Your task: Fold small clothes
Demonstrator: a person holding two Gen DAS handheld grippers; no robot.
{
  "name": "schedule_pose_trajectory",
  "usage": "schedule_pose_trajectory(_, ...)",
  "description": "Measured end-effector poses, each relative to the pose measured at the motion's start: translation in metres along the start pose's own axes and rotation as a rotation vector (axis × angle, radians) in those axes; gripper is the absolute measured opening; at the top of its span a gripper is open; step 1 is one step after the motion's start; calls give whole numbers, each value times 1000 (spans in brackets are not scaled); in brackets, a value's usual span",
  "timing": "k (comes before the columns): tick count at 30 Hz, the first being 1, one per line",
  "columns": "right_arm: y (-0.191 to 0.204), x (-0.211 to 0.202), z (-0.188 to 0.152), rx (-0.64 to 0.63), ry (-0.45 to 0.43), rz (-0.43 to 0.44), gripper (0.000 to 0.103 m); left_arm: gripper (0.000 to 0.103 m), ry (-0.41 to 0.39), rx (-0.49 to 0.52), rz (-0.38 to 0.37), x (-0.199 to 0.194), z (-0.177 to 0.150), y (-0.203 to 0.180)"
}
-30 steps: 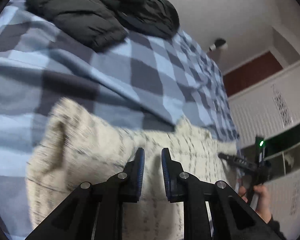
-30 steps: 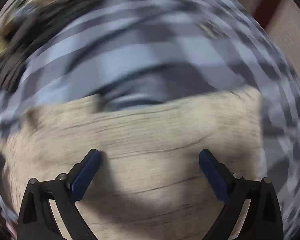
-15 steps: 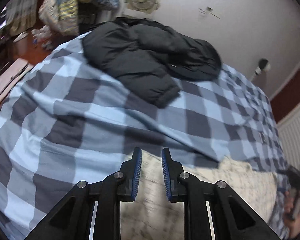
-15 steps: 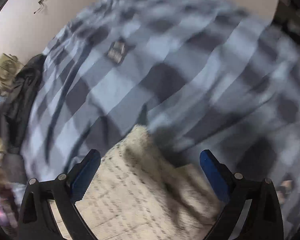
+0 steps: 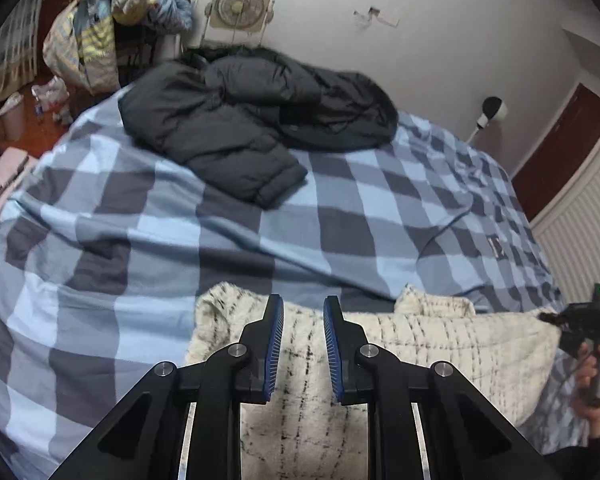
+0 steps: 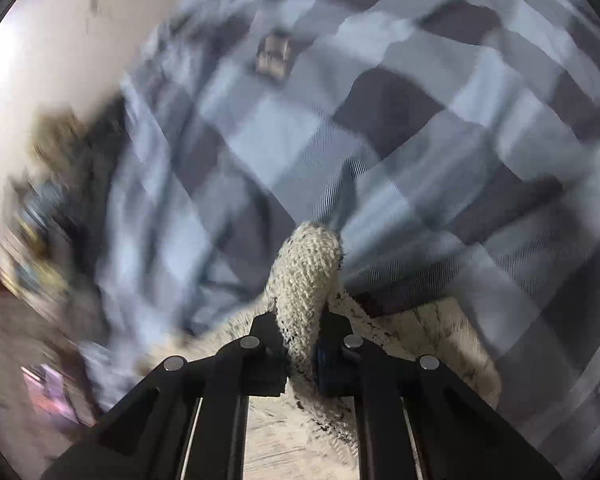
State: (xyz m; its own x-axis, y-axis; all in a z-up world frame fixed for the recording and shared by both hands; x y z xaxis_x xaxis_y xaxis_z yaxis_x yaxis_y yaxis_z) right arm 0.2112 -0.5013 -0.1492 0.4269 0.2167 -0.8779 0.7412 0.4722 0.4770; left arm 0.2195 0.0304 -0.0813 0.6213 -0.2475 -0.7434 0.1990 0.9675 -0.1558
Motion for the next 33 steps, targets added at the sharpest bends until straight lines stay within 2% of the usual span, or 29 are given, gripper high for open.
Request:
schedule_pose_trajectory(2, -6, -16, 2, 34, -29, 52, 6, 19, -12, 14, 24, -4, 1, -4)
schedule_pose_trajectory(4, -11, -23, 3, 65, -70, 66, 5, 19, -11, 26, 23, -5, 1, -8)
schedule_pose_trajectory(7, -14, -15, 4, 93, -84, 68, 5, 19, 14, 52, 4, -3, -1, -18)
schedule_pose_trajectory(11, -12, 13, 14, 31, -83, -85, 8, 19, 77, 127, -58, 7, -6, -44)
schedule_pose_trajectory(12, -15, 17, 13, 31, -95, -154, 15, 19, 86, 155, -60, 9, -9, -52)
schedule_pose_trajectory(14, -19, 8, 10, 75, -149, -197, 27, 19, 117, 229, -61, 15, -15, -69)
schedule_pose_trajectory(16, -14, -25, -1, 100, -317, -245, 41, 19, 168, 292, -95, 24, -24, -88)
schedule_pose_trajectory(18, 6, -60, -26, 27, -499, -269, 86, 19, 219, 321, -152, 33, -31, -101)
schedule_pose_trajectory(20, 28, -82, -55, -111, -543, -187, 99, 19, 291, 348, -194, 46, -43, -113)
schedule_pose_trajectory(22, 45, -88, -88, -272, -470, -43, 99, 19, 355, 371, -162, 63, -55, -116)
schedule_pose_trajectory(23, 53, -83, -113, -383, -382, 39, 99, 19, 380, 376, -153, 73, -62, -114)
schedule_pose_trajectory(24, 56, -74, -130, -448, -312, 71, 100, 19, 382, 367, -160, 76, -64, -112)
schedule_pose_trajectory(26, 59, -44, -156, -526, -163, 63, 100, 19, 360, 319, -169, 79, -65, -106)
schedule_pose_trajectory(27, 59, -19, -168, -563, -63, 4, 100, 19, 354, 312, -161, 78, -64, -106)
schedule_pose_trajectory(28, 60, 8, -176, -609, 19, -90, 100, 19, 338, 326, -128, 74, -63, -108)
schedule_pose_trajectory(29, 60, 33, -180, -661, 78, -208, 99, 19, 319, 348, -89, 71, -63, -110)
schedule_pose_trajectory(30, 58, 60, -181, -720, 113, -375, 99, 19, 298, 367, -47, 67, -63, -110)
schedule_pose_trajectory(31, 52, 77, -176, -745, 93, -520, 99, 19, 277, 385, 4, 63, -61, -108)
schedule_pose_trajectory(32, 48, 80, -166, -726, 60, -561, 99, 19, 263, 398, 69, 58, -60, -104)
schedule_pose_trajectory(33, 45, 74, -151, -669, 28, -555, 99, 19, 250, 418, 150, 51, -57, -100)
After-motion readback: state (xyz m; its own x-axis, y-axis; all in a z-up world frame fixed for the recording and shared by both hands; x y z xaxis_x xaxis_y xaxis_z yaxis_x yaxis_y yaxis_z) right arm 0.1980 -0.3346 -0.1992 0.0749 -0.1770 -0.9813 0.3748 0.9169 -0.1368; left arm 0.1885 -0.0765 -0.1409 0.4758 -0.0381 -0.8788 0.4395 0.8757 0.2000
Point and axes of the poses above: each gripper's, at about its wrist camera, not at the fingertips, and x roughly the way its jaws point, y to its left, z to its top, the point moved 1 cm from there along x, roughly the way its jaws point, and after that the axes turned 13 degrees about x, right-handed, at the moved point
